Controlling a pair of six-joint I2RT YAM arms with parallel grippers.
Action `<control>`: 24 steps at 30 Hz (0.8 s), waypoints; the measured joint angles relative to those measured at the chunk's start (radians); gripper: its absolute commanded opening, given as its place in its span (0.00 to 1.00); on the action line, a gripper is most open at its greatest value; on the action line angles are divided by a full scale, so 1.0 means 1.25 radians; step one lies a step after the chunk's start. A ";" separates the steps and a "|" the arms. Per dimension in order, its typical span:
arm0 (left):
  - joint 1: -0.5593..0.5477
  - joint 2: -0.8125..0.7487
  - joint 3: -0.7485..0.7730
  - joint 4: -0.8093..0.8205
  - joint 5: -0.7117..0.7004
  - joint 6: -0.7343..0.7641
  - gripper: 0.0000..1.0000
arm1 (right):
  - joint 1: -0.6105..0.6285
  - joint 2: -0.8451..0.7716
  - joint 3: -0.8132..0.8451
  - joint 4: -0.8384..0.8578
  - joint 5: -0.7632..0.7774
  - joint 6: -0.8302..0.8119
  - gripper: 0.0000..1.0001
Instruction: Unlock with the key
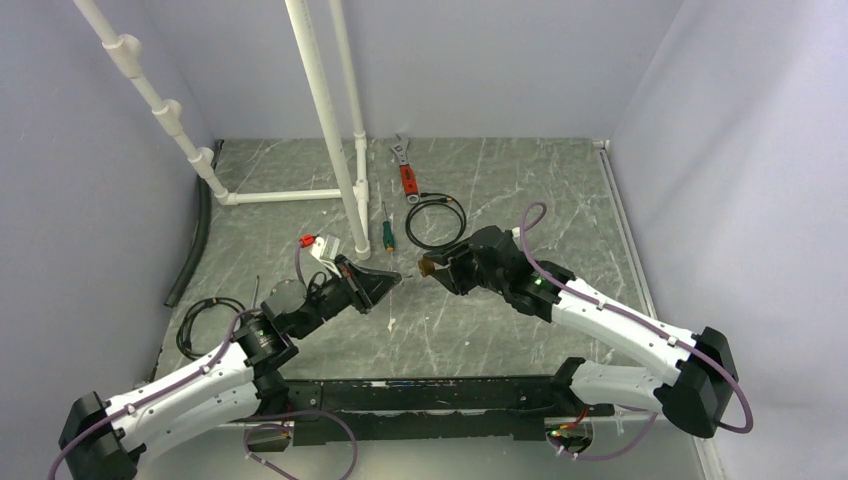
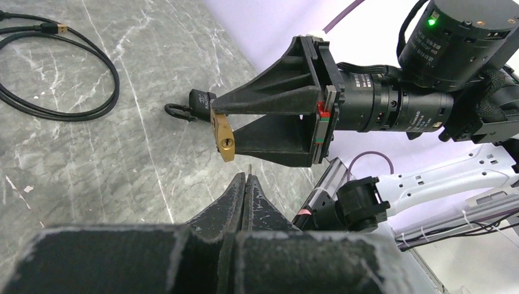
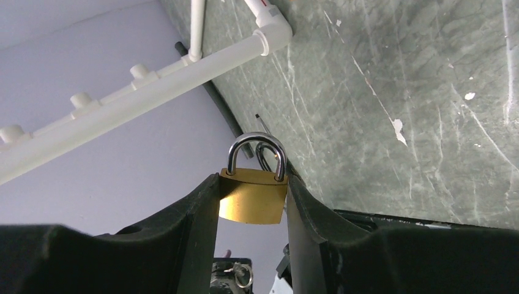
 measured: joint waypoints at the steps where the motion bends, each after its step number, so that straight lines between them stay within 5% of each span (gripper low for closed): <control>1: 0.000 0.001 -0.005 0.009 0.000 -0.004 0.00 | 0.000 0.000 0.000 0.004 -0.001 0.000 0.00; 24: 0.000 0.085 -0.023 0.136 -0.021 -0.009 0.00 | 0.000 0.002 0.000 0.020 -0.015 -0.002 0.00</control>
